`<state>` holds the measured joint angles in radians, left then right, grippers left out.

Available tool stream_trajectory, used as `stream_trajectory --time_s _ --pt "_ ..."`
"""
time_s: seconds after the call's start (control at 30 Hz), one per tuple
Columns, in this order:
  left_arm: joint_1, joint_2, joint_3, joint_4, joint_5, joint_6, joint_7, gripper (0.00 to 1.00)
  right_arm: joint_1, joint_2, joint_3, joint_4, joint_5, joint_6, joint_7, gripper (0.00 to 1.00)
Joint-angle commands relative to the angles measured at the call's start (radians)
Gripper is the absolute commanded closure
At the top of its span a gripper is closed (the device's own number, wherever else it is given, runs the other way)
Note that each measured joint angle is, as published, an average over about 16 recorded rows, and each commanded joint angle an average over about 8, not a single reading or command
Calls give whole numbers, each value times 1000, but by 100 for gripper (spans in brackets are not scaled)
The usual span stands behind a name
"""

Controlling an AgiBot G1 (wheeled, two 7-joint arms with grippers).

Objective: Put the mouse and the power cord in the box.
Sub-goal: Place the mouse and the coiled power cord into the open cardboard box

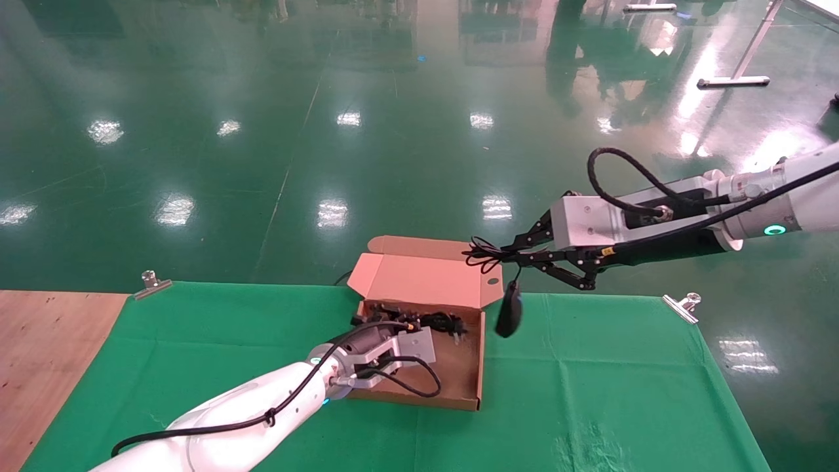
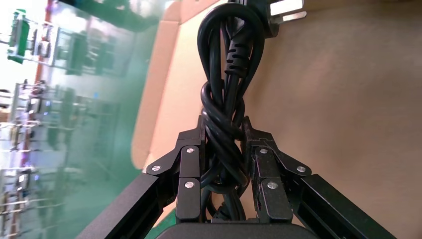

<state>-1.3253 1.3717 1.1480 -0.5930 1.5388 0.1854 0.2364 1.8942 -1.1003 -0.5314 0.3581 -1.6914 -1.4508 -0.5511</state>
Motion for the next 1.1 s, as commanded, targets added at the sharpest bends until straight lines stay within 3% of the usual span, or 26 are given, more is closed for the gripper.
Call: stream_trajectory --time_s 0.03,0.2,0.27,0.77,1.1 --pt "-4 0 28 5 -17 2 -12 70 -1 0 0 -10 -1 3 -7 100" --pt "-14 -1 82 5 -42 10 -9 11 0 -4 -2 -43 -3 8 -26 100" --pt "-18 -2 98 5 -53 13 -6 0 2 -6 -2 -56 -3 8 -33 100" --pt "-38 -4 166 4 -150 3 16 0 37 -18 3 -120 8 -18 -67 100" --pt "-72 -33 124 -16 -252 74 71 0 45 -51 -2 -127 3 -15 -60 100"
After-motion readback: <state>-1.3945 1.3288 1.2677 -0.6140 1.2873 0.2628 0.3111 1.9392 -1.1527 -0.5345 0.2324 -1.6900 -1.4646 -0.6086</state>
